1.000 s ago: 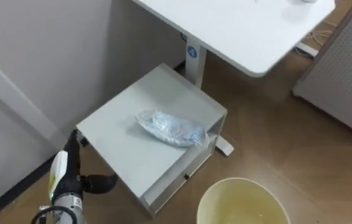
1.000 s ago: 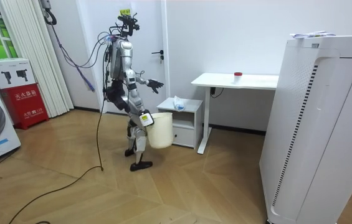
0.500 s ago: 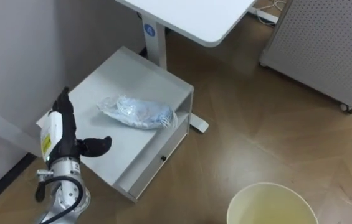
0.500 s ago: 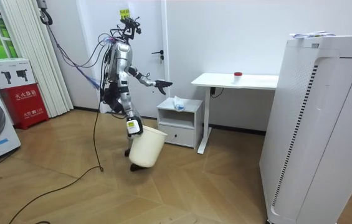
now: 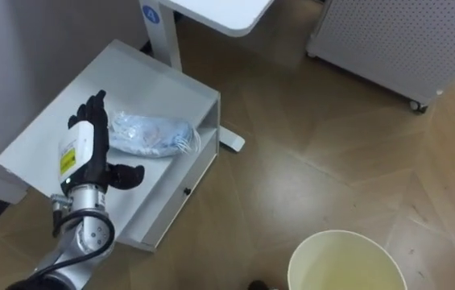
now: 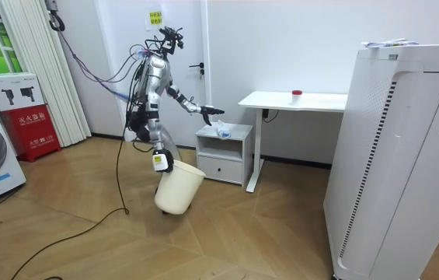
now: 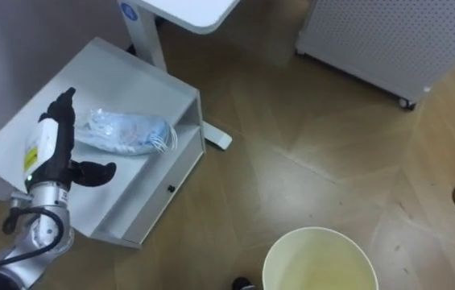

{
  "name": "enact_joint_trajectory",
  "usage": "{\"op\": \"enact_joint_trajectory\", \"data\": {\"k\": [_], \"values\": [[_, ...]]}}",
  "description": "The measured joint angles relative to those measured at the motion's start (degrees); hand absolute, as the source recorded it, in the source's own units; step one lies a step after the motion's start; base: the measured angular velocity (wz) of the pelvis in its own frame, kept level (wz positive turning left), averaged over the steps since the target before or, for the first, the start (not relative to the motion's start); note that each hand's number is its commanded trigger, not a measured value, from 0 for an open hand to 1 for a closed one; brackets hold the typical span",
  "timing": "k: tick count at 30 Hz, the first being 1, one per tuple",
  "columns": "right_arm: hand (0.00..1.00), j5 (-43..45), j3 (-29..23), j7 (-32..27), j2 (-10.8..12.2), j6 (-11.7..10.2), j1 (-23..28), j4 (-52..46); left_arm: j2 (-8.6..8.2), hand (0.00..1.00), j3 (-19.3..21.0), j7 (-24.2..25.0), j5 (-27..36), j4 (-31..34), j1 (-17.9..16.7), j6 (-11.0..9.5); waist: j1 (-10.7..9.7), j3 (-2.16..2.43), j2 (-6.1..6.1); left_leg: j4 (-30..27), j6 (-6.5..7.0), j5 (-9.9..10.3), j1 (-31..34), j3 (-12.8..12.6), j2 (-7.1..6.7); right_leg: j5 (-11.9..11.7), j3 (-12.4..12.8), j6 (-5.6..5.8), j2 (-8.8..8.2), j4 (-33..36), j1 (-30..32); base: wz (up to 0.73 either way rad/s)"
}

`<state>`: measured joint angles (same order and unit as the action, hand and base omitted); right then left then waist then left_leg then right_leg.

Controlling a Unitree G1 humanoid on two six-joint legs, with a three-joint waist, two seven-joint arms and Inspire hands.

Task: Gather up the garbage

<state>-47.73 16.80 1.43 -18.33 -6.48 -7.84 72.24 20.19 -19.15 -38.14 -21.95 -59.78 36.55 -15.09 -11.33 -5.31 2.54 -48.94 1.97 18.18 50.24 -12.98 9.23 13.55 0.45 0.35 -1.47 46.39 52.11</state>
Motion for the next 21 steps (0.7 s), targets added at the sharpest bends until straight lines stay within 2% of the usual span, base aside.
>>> {"op": "enact_joint_trajectory", "data": {"k": [3, 9, 13, 17, 21], "values": [[1.00, 0.13, -0.01, -0.06, -0.28, 0.29, 0.00, -0.26, 1.04, 0.00, -1.31, 0.48, -2.31, 0.05, 0.21, 1.01, -0.61, 0.00, -0.01, -1.96, 0.00, 0.82, 1.95, 0.03, 0.15, 0.95, 0.21, -0.08, 0.01, 2.27, 2.18, 0.00], [1.00, 0.48, 0.07, -0.27, -0.58, 1.30, 0.10, -0.85, 1.06, 0.00, -1.66, 0.84, -5.20, 0.03, 0.52, 1.63, -1.53, 0.02, 0.00, -5.42, 0.23, 2.05, 5.36, 0.71, 0.15, 2.12, 0.27, 0.06, -0.07, 5.61, 5.44, 0.00], [1.00, 0.48, 0.08, 0.03, -1.04, 2.32, 0.41, -1.26, 1.24, 0.00, -3.80, 0.90, -5.26, -1.19, 1.10, 2.75, -2.08, 0.08, 0.02, -6.78, 0.62, 2.34, 6.54, 0.81, 0.25, 2.32, 0.34, 0.36, -0.09, 6.69, 6.49, 0.00], [1.00, 0.56, 0.84, 0.00, -2.00, 2.88, 1.35, -2.68, 1.72, 0.00, -6.52, 1.28, -6.36, -3.54, 2.29, 4.74, -2.50, 0.16, 0.13, -8.76, 0.92, 2.80, 8.26, 1.02, 0.55, 2.37, 0.30, 0.48, -0.09, 8.26, 8.03, -0.02], [1.00, 1.05, 1.09, -0.06, -2.45, 2.88, 2.63, -3.94, 3.16, 0.00, -6.83, 0.72, -10.02, -4.04, 2.98, 5.11, -2.80, 0.34, 0.35, -10.58, 0.99, 3.01, 10.83, 1.84, 0.43, 2.46, 0.14, 0.59, -0.29, 9.75, 10.35, 0.01]]}}
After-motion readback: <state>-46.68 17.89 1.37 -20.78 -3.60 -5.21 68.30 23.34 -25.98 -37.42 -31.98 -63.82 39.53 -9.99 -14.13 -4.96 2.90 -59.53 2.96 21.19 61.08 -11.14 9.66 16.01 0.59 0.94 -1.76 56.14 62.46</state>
